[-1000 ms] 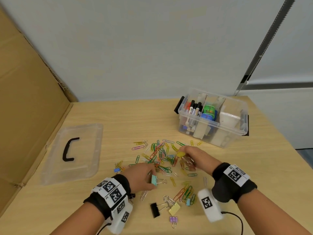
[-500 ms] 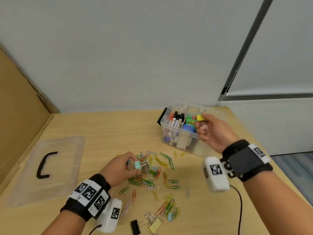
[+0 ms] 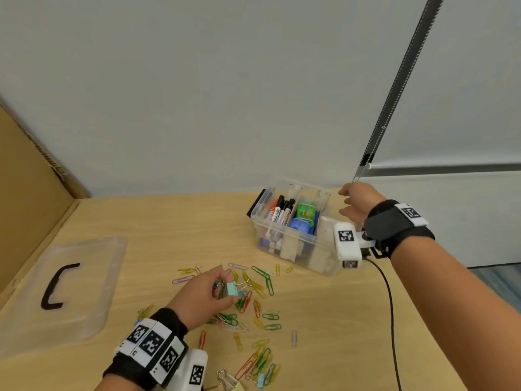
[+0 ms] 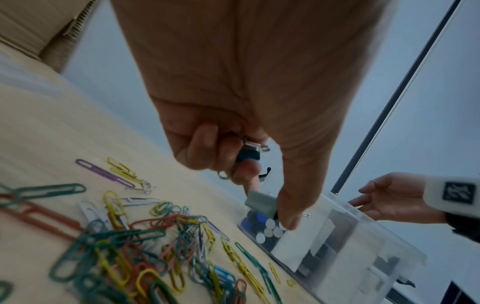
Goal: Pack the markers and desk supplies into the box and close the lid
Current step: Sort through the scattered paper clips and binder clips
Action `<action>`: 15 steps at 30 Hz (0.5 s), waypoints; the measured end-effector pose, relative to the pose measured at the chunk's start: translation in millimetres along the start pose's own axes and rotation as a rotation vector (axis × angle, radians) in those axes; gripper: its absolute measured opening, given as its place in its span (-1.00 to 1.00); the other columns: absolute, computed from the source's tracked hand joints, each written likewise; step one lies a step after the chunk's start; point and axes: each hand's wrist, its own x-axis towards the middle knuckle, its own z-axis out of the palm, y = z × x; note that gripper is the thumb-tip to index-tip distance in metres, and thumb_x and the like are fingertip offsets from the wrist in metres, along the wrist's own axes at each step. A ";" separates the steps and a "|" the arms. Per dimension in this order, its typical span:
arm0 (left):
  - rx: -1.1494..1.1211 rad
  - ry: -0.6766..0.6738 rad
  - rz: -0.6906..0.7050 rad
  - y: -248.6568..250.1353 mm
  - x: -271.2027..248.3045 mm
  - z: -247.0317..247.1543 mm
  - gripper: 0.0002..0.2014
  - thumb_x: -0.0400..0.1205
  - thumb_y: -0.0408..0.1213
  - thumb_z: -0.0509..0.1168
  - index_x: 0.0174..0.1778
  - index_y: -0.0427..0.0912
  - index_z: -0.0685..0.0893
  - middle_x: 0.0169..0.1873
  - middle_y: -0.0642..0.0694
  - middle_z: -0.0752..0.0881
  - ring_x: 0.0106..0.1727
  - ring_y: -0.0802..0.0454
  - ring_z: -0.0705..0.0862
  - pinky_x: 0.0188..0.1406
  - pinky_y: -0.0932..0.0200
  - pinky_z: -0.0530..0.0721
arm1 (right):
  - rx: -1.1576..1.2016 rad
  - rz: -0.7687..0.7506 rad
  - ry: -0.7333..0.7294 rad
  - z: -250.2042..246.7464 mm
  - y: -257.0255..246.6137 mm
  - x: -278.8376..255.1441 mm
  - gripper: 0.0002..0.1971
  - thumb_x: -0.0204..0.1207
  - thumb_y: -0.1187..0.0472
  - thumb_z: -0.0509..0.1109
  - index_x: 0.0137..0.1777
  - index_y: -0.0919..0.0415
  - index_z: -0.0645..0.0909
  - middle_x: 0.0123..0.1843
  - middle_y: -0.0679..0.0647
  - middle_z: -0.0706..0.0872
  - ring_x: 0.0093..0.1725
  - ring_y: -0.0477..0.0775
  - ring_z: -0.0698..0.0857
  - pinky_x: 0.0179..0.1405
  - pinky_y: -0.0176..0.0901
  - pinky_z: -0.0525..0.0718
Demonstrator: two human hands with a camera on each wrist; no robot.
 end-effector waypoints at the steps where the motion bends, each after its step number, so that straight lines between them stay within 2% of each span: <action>1: 0.000 0.009 0.006 1.9 -1.8 -0.2 -0.78 0.52 -0.09 0.43 -0.02 0.15 0.53 -0.37 0.11 0.50 -0.41 0.22 0.42 -0.46 0.41 0.40 | -0.047 -0.057 0.022 -0.4 1.3 -8.2 -0.51 0.51 0.28 0.26 0.45 0.40 0.42 0.46 0.38 0.45 0.44 0.38 0.47 0.38 0.20 0.52; 4: 0.024 0.051 0.019 18.3 -4.4 -3.8 -0.80 0.53 -0.08 0.41 -0.01 0.14 0.52 -0.37 0.11 0.49 -0.41 0.20 0.43 -0.43 0.37 0.41 | -0.360 -0.270 0.133 -5.3 26.9 -30.8 -0.61 0.65 0.27 0.14 0.44 0.33 0.48 0.48 0.27 0.50 0.48 0.27 0.46 0.47 0.06 0.39; 7: 0.127 0.149 0.087 58.8 5.8 -10.8 -0.77 0.55 -0.05 0.38 0.04 0.18 0.49 -0.32 0.16 0.48 -0.36 0.25 0.46 -0.42 0.38 0.42 | -0.681 -0.424 0.256 -8.7 74.4 -41.1 -0.53 0.69 0.19 0.07 0.57 0.33 0.28 0.61 0.25 0.30 0.60 0.20 0.26 0.58 0.03 0.22; 9: 0.228 0.191 0.163 100.7 22.6 -13.9 -0.74 0.58 -0.07 0.35 0.13 0.16 0.46 -0.24 0.25 0.46 -0.29 0.33 0.45 -0.40 0.45 0.37 | -0.650 -0.417 0.246 -8.1 98.4 -36.8 -0.49 0.70 0.11 0.03 0.61 0.27 0.20 0.60 0.24 0.32 0.58 0.20 0.29 0.58 0.07 0.26; 11: 0.288 0.231 0.255 141.8 49.9 -12.3 -0.71 0.59 -0.11 0.33 0.20 0.06 0.47 -0.08 0.21 0.54 -0.16 0.29 0.51 -0.25 0.48 0.42 | -0.523 -0.394 0.225 -4.7 108.6 -33.0 -0.49 0.71 0.06 0.00 0.63 0.16 0.15 0.59 0.17 0.37 0.55 0.17 0.36 0.52 0.08 0.33; 12: 0.335 0.236 0.297 158.6 67.6 -8.9 -0.70 0.59 -0.13 0.33 0.22 -0.01 0.48 0.01 0.12 0.59 -0.08 0.19 0.56 -0.14 0.41 0.49 | -0.487 -0.389 0.220 -3.0 109.7 -32.6 -0.49 0.72 0.06 -0.01 0.64 0.12 0.13 0.59 0.16 0.37 0.55 0.17 0.37 0.50 0.08 0.34; 13: 0.397 0.220 0.330 173.7 87.3 -3.7 -0.69 0.59 -0.18 0.32 0.23 -0.07 0.50 0.08 0.01 0.62 0.00 0.07 0.59 -0.03 0.24 0.58 | -0.466 -0.385 0.219 -1.9 110.1 -33.0 -0.50 0.72 0.06 -0.01 0.65 0.11 0.12 0.59 0.16 0.38 0.55 0.17 0.37 0.48 0.08 0.35; 15: 0.563 0.120 0.338 200.6 124.6 10.8 -0.68 0.57 -0.33 0.29 0.25 -0.20 0.50 0.15 -0.15 0.62 0.14 -0.13 0.61 0.10 -0.01 0.63 | -0.438 -0.385 0.223 -0.5 111.6 -31.9 -0.49 0.72 0.06 -0.03 0.65 0.09 0.09 0.59 0.16 0.37 0.55 0.17 0.37 0.47 0.10 0.35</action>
